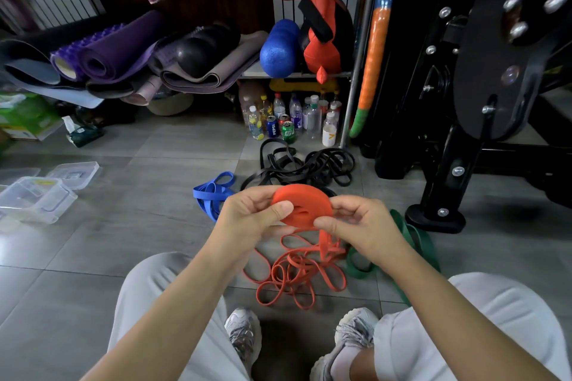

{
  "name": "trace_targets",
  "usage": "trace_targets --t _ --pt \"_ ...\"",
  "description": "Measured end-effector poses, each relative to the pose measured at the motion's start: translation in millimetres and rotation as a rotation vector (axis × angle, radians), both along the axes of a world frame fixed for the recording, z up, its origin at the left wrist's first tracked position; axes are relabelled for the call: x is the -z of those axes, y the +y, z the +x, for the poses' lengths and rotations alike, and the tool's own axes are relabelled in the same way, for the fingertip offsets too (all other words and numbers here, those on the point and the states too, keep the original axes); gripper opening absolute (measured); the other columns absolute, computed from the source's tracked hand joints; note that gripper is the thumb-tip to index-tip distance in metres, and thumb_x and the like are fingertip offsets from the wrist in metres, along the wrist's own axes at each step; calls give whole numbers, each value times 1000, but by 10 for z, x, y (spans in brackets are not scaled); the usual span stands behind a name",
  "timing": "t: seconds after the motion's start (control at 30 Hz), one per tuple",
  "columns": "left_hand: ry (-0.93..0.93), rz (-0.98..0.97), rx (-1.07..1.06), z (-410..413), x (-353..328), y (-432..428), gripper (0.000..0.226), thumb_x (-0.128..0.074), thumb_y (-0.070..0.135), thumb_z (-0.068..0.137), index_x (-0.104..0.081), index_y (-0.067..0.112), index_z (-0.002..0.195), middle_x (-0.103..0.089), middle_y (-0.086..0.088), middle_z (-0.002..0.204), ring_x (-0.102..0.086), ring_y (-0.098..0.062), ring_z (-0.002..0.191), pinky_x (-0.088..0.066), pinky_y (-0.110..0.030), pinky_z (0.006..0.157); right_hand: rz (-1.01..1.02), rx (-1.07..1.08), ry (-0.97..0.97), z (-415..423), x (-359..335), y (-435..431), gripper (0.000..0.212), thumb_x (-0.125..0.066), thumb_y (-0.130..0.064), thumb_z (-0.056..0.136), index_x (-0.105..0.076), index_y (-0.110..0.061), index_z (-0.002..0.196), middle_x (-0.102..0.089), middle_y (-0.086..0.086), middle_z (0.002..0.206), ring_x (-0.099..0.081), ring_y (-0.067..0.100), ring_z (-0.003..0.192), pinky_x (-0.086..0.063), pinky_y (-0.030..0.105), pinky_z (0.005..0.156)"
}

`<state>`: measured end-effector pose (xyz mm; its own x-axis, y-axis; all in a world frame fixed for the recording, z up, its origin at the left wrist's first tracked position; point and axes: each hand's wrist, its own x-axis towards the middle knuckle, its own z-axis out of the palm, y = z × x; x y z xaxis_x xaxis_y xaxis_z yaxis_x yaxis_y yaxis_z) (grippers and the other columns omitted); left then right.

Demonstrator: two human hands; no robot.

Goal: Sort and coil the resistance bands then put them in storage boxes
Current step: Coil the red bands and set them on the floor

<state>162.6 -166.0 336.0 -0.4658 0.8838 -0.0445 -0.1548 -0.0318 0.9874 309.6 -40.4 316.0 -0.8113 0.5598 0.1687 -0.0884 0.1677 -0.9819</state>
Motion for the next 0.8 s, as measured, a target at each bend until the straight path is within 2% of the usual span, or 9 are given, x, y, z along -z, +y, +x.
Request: trace_targets --t 0.13,0.2,0.27,0.33,0.4,0.43,0.5,0.67,0.8 --pt "-295 75 -10 40 107 2 24 -62 12 76 -71 11 98 -72 -14 97 -71 -23 86 -58 -26 64 -118 -1 100 -63 88 -41 19 -72 -21 70 -74 -33 84 -75 -6 88 -71 10 84 -53 17 74" --pt "-284 45 -17 40 158 4 28 -61 12 77 -66 7 103 -72 -14 98 -71 -23 87 -59 -29 70 -73 13 87 -75 107 -37 20 -72 -15 74 -72 -31 87 -75 -8 88 -71 10 84 -53 17 74" --pt "-31 -64 4 5 157 -10 23 -62 9 82 -61 6 105 -70 -10 98 -68 -21 90 -57 -32 79 53 40 3 -68 129 -6 28 -72 -6 78 -70 -31 89 -74 -11 85 -70 7 81 -54 17 74" --pt "446 -232 28 -54 120 -15 21 -66 6 85 -59 14 103 -66 2 97 -64 -11 90 -53 -29 84 242 75 -165 -63 121 21 24 -74 -10 79 -71 -31 89 -74 -8 81 -69 6 76 -55 23 74" --pt "868 -355 69 -72 64 -2 30 -69 15 83 -59 24 110 -60 17 100 -58 -2 94 -47 -21 84 542 62 -321 -68 116 31 14 -73 -20 80 -73 -25 93 -73 -4 76 -66 9 71 -51 24 70" --pt "1015 -372 93 -64 29 12 32 -69 20 83 -60 27 112 -57 19 99 -57 -2 94 -45 -18 82 672 54 -351 -78 109 23 14 -72 -23 79 -73 -23 93 -72 -2 74 -63 11 72 -47 22 67" --pt "1211 -380 133 -46 -19 45 23 -66 24 83 -64 26 106 -53 17 89 -56 -9 91 -39 -19 75 752 50 -356 -107 86 -15 12 -71 -24 79 -73 -23 91 -71 -3 72 -60 11 74 -43 21 65" --pt "1314 -394 169 -52 -62 83 15 -62 27 86 -66 22 99 -52 13 82 -56 -14 88 -31 -21 69 676 52 -378 -110 34 -22 12 -71 -28 79 -73 -25 90 -71 -4 71 -64 10 69 -52 33 70" --pt "1157 -301 99 -90 -88 51 18 -67 22 84 -71 26 100 -63 15 86 -57 -4 83 -42 -20 74 548 95 -320 -96 -29 10 15 -78 -33 72 -73 -30 86 -69 -13 75 -62 3 73 -46 18 70"
